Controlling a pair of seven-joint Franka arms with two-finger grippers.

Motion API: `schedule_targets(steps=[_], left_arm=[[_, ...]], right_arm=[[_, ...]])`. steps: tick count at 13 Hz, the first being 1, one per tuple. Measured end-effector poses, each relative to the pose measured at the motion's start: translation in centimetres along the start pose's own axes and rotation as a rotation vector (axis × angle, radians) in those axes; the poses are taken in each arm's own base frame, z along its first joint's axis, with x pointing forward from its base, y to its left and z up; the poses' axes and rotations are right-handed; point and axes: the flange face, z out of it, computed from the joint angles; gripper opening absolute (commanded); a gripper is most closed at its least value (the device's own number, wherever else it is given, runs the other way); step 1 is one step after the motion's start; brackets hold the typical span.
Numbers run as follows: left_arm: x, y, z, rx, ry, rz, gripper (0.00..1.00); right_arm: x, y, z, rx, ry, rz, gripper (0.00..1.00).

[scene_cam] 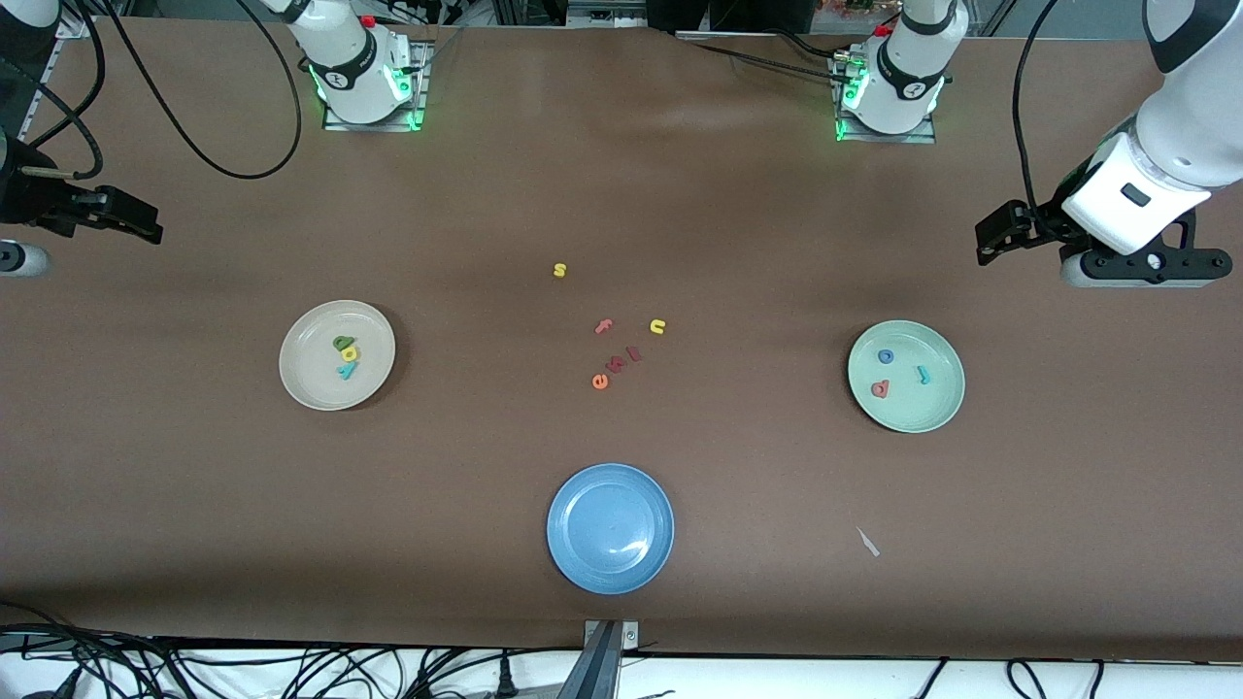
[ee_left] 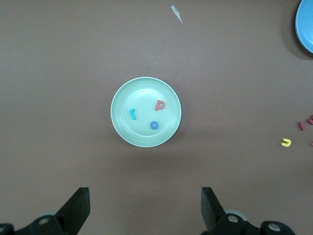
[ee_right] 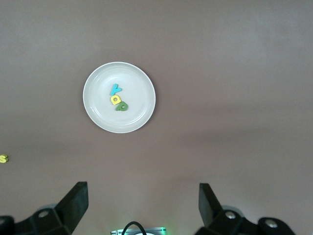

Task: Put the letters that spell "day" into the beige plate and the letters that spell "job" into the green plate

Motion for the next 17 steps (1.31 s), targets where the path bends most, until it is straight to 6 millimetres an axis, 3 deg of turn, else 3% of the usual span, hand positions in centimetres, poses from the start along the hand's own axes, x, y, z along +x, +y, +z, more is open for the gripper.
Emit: schedule_targets(steps=[17], left_arm=[[0.02,-0.13,0.00,0.000,0.000,-0.002,1.00]], right_arm=[[0.48,-0.41,0.78,0.000,-0.014,-0.008,1.00]])
